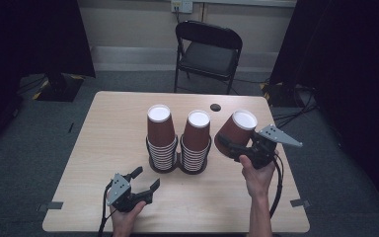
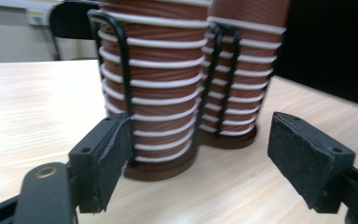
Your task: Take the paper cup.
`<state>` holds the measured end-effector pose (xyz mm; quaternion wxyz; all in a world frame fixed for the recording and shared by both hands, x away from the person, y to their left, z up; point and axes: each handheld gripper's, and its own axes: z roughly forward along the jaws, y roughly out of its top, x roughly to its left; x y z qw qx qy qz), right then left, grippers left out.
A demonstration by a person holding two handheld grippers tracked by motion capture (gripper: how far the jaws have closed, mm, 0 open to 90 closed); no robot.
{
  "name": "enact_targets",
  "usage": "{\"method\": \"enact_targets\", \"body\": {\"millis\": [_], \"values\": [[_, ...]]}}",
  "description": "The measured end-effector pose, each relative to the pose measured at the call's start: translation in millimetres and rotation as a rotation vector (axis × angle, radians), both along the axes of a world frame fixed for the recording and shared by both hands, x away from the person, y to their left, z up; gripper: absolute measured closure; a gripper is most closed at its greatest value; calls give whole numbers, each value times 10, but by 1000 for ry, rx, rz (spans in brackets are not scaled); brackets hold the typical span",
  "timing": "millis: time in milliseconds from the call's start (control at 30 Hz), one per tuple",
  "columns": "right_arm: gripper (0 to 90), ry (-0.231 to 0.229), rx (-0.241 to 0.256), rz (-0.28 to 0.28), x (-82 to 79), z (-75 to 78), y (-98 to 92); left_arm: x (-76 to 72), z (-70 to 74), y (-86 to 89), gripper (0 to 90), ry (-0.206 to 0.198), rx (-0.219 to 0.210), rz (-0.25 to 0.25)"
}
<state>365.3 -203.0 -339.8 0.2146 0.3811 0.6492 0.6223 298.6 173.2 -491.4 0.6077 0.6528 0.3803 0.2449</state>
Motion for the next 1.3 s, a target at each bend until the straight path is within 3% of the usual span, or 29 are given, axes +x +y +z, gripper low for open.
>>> {"method": "enact_targets", "body": {"millis": [167,300,500,567,800,967,1067,1133,1300], "values": [[155,14,14,4,-98,-144,29,13,40,17,181,-10,-12,-38],[154,24,35,17,-161,-235,57,13,45,1,188,-24,-7,-35],[154,39,31,43,-215,-359,158,1,38,-40,223,-36,-14,-53],[154,49,45,62,-235,-406,193,-7,42,-52,238,-36,-37,-71],[154,74,78,84,-308,-528,259,2,40,-62,271,-34,-36,-85],[155,102,148,99,-333,-691,283,20,45,-91,273,-45,-20,-117],[155,118,172,108,-346,-733,302,22,44,-120,323,-49,-16,-139],[154,127,187,121,-359,-766,326,19,45,-142,417,-66,-12,-145],[154,155,233,155,-380,-872,384,3,37,-197,418,-80,-10,-162]]}}
